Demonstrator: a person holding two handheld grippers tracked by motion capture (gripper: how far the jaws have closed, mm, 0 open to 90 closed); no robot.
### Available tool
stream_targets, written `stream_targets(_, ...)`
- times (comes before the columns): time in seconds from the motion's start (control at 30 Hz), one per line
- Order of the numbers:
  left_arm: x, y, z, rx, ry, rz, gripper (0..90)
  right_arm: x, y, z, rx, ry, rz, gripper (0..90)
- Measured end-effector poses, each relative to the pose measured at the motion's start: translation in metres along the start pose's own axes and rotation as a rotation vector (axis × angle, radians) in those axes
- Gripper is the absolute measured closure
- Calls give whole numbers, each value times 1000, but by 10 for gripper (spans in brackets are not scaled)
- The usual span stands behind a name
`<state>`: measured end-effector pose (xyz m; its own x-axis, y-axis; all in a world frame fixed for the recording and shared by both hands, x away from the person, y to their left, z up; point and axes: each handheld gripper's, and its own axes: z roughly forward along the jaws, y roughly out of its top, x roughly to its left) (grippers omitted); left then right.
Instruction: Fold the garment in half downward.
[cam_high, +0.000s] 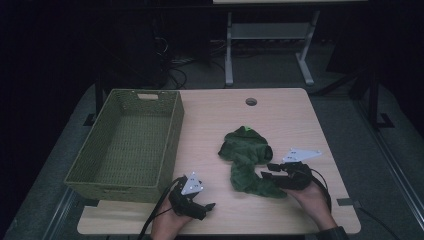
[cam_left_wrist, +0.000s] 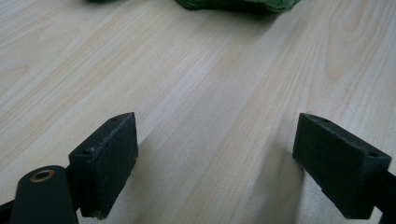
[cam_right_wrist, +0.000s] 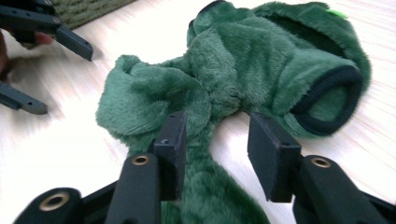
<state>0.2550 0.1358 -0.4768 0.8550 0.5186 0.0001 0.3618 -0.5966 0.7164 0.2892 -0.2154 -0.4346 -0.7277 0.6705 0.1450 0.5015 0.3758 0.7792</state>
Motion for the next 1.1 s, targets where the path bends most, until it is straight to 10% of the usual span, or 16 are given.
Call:
stream_targets(0.37, 0, 1, 2, -4, 3, -6, 129, -12, -26, -35, -36, -31, 32, 396)
stream_targets(1.1, 0, 1, 2, -6, 4, -7, 130, -1, -84, -61, 12, -28, 35, 431)
